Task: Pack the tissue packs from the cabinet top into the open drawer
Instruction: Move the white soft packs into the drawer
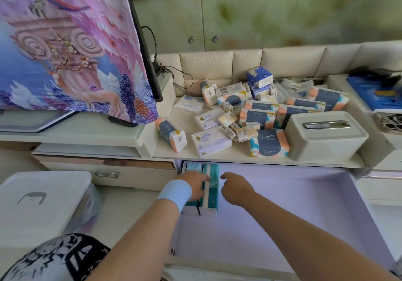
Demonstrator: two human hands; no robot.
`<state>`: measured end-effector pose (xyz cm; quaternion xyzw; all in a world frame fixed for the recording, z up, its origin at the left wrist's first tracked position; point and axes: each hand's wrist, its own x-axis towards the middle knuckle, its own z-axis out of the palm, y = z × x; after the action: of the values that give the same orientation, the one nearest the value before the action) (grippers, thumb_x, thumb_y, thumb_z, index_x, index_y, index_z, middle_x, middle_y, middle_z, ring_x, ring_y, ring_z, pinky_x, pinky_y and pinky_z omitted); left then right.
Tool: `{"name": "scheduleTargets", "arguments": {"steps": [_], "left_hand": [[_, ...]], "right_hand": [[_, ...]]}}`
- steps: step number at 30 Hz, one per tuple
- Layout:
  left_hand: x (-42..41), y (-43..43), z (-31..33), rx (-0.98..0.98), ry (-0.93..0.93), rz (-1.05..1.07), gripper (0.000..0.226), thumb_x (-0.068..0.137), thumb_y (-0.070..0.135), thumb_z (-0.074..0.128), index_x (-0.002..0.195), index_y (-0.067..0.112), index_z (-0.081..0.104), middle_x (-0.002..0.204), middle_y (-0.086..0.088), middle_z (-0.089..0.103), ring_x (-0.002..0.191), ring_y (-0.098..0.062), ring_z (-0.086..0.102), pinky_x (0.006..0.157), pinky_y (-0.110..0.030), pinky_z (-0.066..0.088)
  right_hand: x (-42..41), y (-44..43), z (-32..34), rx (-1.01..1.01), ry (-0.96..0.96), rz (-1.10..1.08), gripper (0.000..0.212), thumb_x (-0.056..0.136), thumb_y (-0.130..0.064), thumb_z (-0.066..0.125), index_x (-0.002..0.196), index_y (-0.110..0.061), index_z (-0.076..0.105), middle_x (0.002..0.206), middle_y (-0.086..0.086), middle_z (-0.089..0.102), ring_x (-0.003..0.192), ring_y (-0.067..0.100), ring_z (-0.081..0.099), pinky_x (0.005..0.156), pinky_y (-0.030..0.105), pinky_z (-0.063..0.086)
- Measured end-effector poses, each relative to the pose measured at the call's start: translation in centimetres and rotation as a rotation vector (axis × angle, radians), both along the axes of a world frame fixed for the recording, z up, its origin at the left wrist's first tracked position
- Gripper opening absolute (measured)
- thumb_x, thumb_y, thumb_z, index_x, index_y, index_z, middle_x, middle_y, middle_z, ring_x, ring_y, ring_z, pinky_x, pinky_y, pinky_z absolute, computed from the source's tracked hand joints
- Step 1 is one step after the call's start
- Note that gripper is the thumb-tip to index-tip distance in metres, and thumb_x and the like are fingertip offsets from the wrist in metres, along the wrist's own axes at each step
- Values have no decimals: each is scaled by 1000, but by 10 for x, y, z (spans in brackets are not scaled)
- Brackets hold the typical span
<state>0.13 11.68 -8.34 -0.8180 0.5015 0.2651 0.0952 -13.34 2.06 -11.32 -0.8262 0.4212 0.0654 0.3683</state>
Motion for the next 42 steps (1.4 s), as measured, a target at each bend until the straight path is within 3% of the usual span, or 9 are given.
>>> {"name": "scheduleTargets", "arguments": {"steps": [4,7,12,16,21,26,31,38,42], "left_hand": [[16,-23,37,-321,-8,87,36,93,22,47,126,33,57,126,1,62,109,-24,59,95,-39,49],[27,-37,49,-415,-28,100,43,95,23,51,138,26,49,139,0,50,124,-24,50,104,-42,42],[34,-51,38,-347,-31,65,69,97,31,51,155,30,14,163,2,10,148,-21,14,118,-46,21],[40,-59,25,-227,-121,-16,80,94,44,54,156,28,6,161,-2,12,146,-26,15,115,-45,27],[51,-68,24,-233,-271,-72,68,81,54,64,138,26,39,138,-6,34,129,-30,30,106,-44,31],[55,-76,31,-202,-156,-15,60,72,50,72,117,27,41,116,-3,55,103,-28,54,88,-41,46],[58,-78,60,-412,66,141,44,69,43,69,104,28,47,103,4,54,93,-22,54,77,-35,47],[78,-97,73,-927,302,323,35,90,34,51,123,24,48,130,2,50,121,-15,45,97,-29,34],[94,-126,61,-686,94,375,36,92,10,47,126,20,48,136,-2,49,125,-23,46,97,-32,40]], "right_hand": [[11,-17,32,-340,-188,-24,38,90,-11,48,123,-25,60,126,1,59,105,23,61,83,34,51],[20,-32,45,-447,-258,149,50,89,-6,51,136,-21,54,146,2,43,123,27,52,93,40,50],[33,-48,50,-535,122,271,76,89,-15,56,153,-18,17,165,6,-1,147,31,17,112,49,29],[43,-58,47,-597,145,281,84,88,-19,58,157,-21,11,160,3,16,143,30,25,111,46,30],[54,-69,50,-606,133,325,63,85,-16,59,144,-25,38,139,5,32,126,28,40,84,38,50],[61,-78,43,-811,189,440,68,80,-34,70,138,-26,35,147,10,23,122,31,44,91,37,47],[66,-91,45,-933,-41,404,65,69,-39,73,128,-23,54,129,10,53,112,36,52,91,45,41],[57,-122,66,-875,-417,123,54,67,-15,69,121,-18,66,116,4,68,101,35,60,82,44,48],[47,-149,63,-951,-415,136,62,64,-4,71,124,-18,66,123,12,63,108,40,56,84,48,47]]}}
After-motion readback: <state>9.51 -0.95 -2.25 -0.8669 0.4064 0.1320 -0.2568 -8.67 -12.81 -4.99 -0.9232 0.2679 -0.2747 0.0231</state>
